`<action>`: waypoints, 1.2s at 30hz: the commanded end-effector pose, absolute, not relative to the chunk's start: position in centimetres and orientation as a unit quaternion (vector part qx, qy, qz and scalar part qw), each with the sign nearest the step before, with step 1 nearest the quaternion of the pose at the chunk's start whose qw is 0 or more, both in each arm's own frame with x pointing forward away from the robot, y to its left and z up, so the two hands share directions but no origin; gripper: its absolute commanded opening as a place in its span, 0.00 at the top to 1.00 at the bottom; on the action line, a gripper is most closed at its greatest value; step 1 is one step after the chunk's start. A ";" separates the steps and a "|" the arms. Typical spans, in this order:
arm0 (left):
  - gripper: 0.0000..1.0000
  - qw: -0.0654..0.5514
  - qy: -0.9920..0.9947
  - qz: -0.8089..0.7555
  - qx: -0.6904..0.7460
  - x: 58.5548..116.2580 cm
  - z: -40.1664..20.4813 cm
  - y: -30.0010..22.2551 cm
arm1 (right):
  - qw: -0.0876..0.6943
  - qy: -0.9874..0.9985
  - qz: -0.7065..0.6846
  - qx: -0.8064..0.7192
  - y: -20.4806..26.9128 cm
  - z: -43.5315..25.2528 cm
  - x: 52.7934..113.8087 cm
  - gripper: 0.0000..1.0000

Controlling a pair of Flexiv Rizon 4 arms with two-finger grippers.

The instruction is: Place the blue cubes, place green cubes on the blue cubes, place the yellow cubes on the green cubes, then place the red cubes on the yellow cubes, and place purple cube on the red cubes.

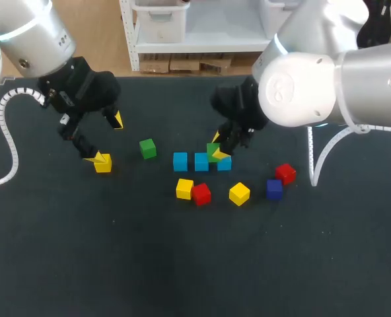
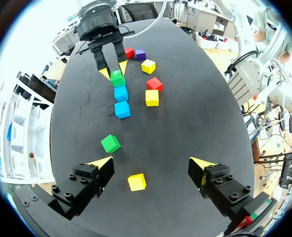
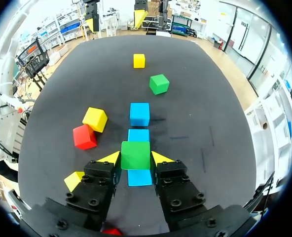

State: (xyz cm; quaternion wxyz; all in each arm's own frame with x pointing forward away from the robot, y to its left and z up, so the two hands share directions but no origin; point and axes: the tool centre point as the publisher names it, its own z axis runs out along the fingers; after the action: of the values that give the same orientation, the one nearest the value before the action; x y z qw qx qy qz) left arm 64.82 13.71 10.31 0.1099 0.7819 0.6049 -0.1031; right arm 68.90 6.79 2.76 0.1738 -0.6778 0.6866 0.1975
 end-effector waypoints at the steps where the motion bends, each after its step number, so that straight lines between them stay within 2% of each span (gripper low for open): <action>1: 0.00 0.110 0.604 -0.104 0.782 64.9 10.3 13.8 | 0.174 0.685 0.201 -0.678 6.9 2.7 69.2 1.00; 6: 0.00 0.110 0.604 -0.104 0.782 64.9 10.3 13.8 | 0.174 0.684 0.201 -0.679 6.9 2.7 69.2 0.99; 8: 0.00 0.110 0.604 -0.104 0.782 64.9 10.3 13.8 | 0.174 0.684 0.202 -0.680 6.9 2.7 69.2 0.92; 22: 0.00 0.110 0.604 -0.104 0.782 64.9 10.3 13.8 | 0.174 0.682 0.204 -0.680 6.7 2.6 69.2 0.69; 36: 0.00 0.110 0.604 -0.104 0.782 64.9 10.3 13.8 | 0.174 0.681 0.210 -0.680 6.7 2.4 69.2 0.68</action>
State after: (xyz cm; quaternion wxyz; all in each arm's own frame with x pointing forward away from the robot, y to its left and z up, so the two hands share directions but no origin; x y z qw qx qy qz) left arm 64.82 13.71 10.31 0.1099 0.7819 0.6049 -0.1031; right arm 69.08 6.68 2.50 0.1748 -0.6797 0.6812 0.2084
